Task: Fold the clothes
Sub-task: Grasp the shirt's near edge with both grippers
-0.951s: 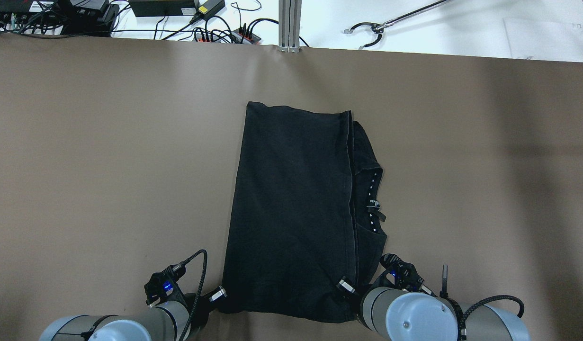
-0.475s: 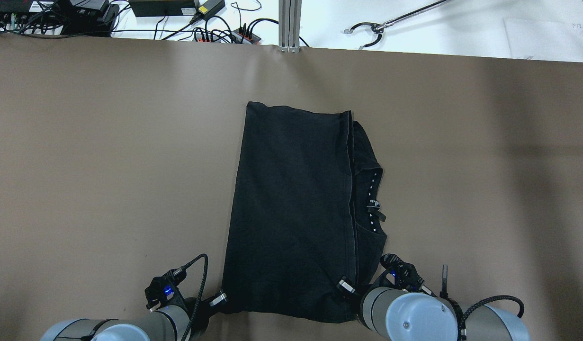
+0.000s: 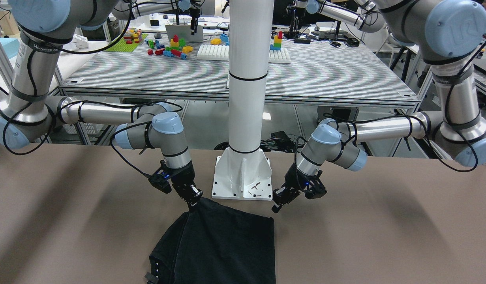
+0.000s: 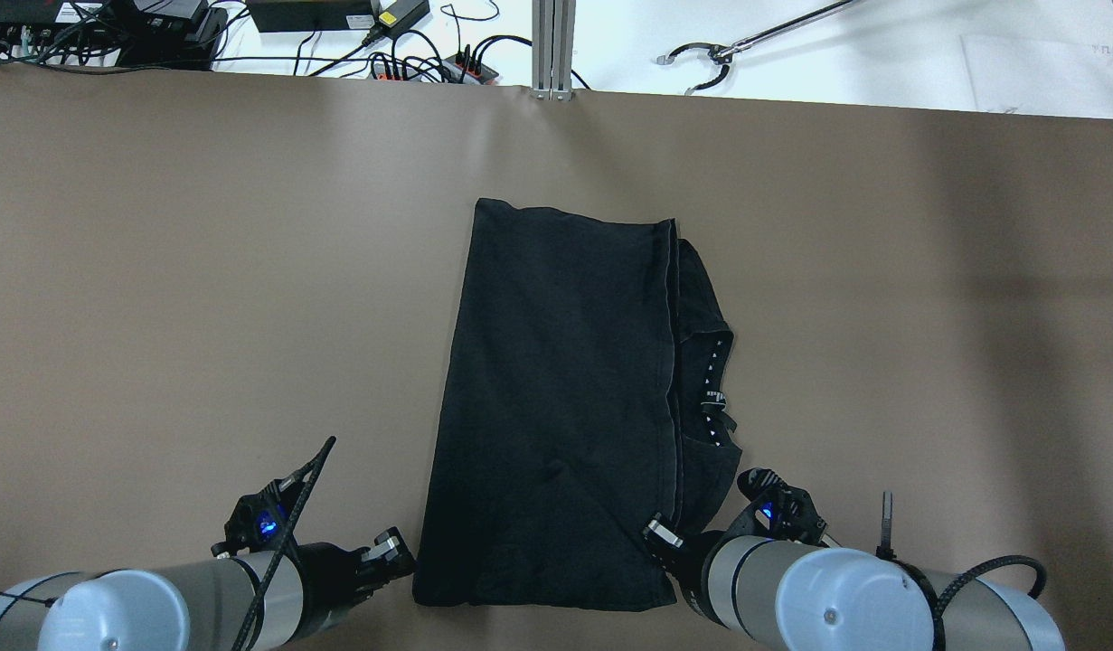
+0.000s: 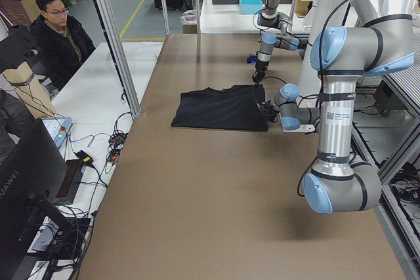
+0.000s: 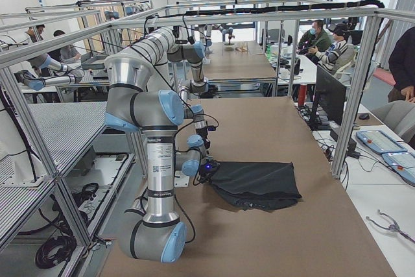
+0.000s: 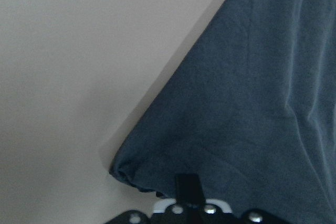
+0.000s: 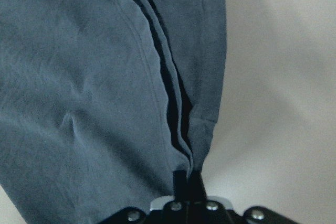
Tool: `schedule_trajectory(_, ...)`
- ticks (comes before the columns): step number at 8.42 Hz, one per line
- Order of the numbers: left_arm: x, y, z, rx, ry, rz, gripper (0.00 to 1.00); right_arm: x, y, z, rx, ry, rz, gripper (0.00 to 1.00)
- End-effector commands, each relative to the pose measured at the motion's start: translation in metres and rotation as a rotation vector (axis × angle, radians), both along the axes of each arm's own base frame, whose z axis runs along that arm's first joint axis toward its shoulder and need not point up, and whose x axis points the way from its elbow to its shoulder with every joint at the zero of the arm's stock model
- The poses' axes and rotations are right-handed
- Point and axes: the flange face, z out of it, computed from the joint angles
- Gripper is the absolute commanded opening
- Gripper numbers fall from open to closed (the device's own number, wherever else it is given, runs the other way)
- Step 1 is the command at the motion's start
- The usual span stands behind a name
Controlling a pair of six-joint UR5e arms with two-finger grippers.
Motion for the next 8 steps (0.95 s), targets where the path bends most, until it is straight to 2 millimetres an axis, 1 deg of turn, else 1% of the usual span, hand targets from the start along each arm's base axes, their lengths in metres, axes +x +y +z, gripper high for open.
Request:
schedule_trajectory(1, 0.0, -0.024, 0.006, -0.021, -0.039, -0.011, 0.14, 0.004, -0.007, -0.003, -0.03, -0.013, -0.016, 0.0)
schedule_trajectory(2, 0.016, -0.024, 0.024, -0.024, -0.08, -0.021, 0.53, -0.001, -0.006, 0.003, -0.036, -0.001, -0.017, 0.0)
schedule_trajectory(3, 0.039, -0.017, 0.029, -0.005, -0.098, -0.043, 0.61, -0.001, -0.006, 0.004, -0.036, 0.001, -0.017, 0.0)
schedule_trajectory(4, 0.053, 0.0, 0.029, 0.007, -0.102, -0.034, 0.62, -0.002, -0.007, 0.003, -0.036, 0.001, -0.017, 0.0)
schedule_trajectory(6, 0.071, 0.012, 0.048, 0.008, -0.139, -0.029, 0.62, -0.002, -0.007, 0.003, -0.036, 0.001, -0.017, 0.0)
schedule_trajectory(7, 0.076, 0.017, 0.052, 0.006, -0.147, -0.031, 0.6, -0.001, -0.006, 0.003, -0.036, -0.001, -0.017, 0.0)
schedule_trajectory(8, 0.075, 0.017, 0.05, 0.006, -0.141, -0.03, 0.53, -0.001, -0.006, 0.003, -0.036, -0.001, -0.017, 0.0)
